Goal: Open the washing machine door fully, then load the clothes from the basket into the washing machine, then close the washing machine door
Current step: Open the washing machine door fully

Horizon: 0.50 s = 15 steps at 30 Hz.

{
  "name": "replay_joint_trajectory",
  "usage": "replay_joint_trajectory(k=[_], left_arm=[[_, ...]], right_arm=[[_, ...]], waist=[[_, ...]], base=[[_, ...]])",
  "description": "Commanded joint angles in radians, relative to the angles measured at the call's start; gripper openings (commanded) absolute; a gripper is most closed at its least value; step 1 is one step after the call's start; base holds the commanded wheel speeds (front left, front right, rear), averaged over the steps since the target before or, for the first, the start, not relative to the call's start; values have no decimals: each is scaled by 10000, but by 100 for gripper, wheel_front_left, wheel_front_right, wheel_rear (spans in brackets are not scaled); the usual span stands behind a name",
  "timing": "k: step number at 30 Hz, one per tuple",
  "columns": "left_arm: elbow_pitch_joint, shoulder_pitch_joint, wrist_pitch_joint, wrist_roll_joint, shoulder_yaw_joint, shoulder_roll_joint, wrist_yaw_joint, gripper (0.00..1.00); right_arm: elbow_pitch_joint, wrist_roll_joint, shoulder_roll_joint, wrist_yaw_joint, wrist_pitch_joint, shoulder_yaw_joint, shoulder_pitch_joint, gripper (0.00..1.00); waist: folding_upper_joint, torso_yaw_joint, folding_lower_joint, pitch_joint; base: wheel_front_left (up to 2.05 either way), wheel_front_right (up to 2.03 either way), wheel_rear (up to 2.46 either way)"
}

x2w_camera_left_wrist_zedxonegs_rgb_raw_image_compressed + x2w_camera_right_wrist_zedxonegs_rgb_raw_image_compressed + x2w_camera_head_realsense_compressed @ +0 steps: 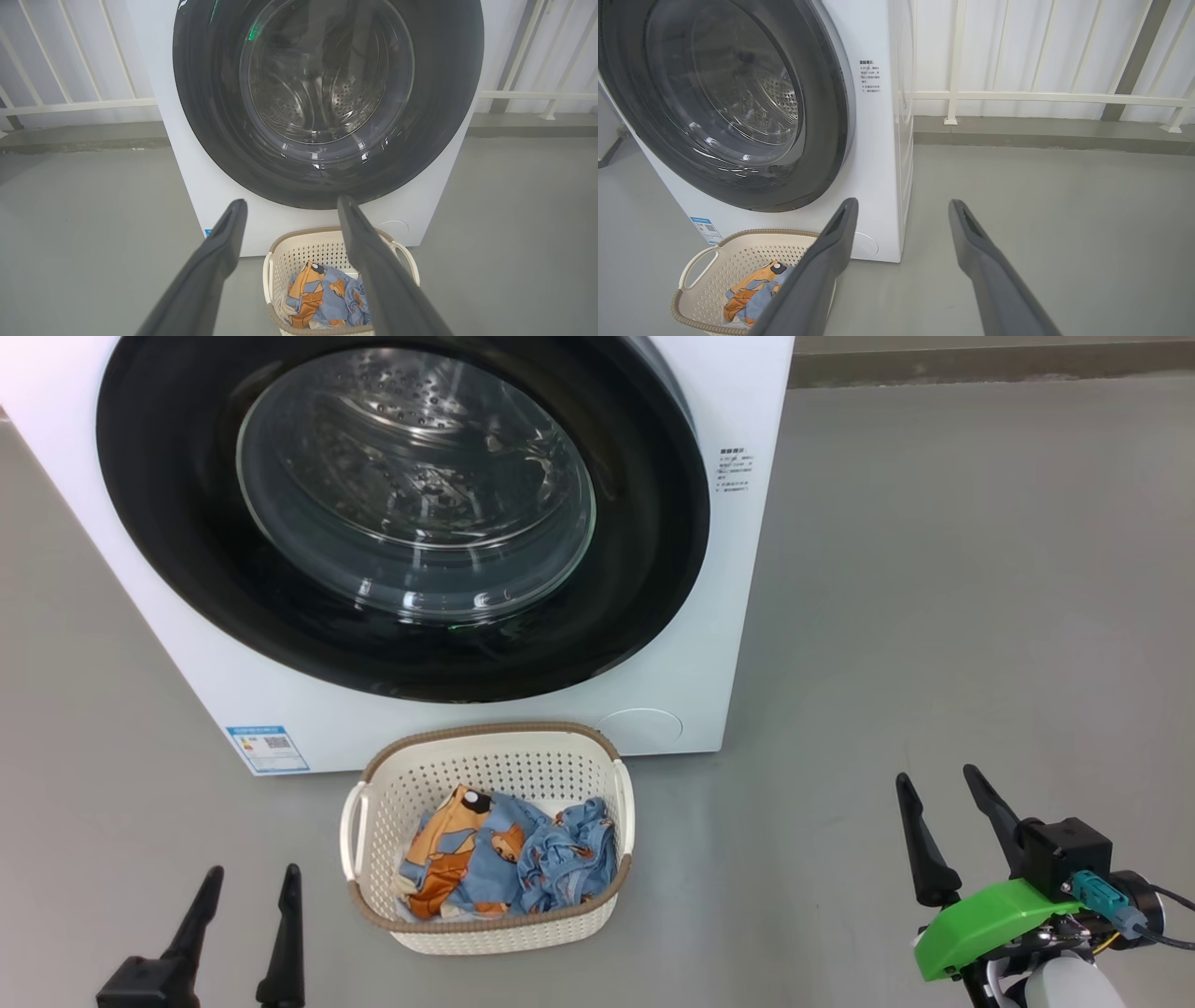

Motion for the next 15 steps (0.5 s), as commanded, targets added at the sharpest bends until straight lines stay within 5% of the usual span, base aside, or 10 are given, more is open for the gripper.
replay_joint_trajectory(k=[1, 15], left_arm=[[-313, -198, -65, 108, 270, 88, -23, 100], [-646, -62, -65, 33, -59, -43, -25, 100]], right_arm=[[-260, 94, 30, 16, -120, 195, -412, 100], [-419, 811, -168, 16, -120, 314, -1909, 100]], waist=[[0, 32, 0, 26], [0, 273, 0, 457]], base=[[0, 0, 0], [0, 0, 0]])
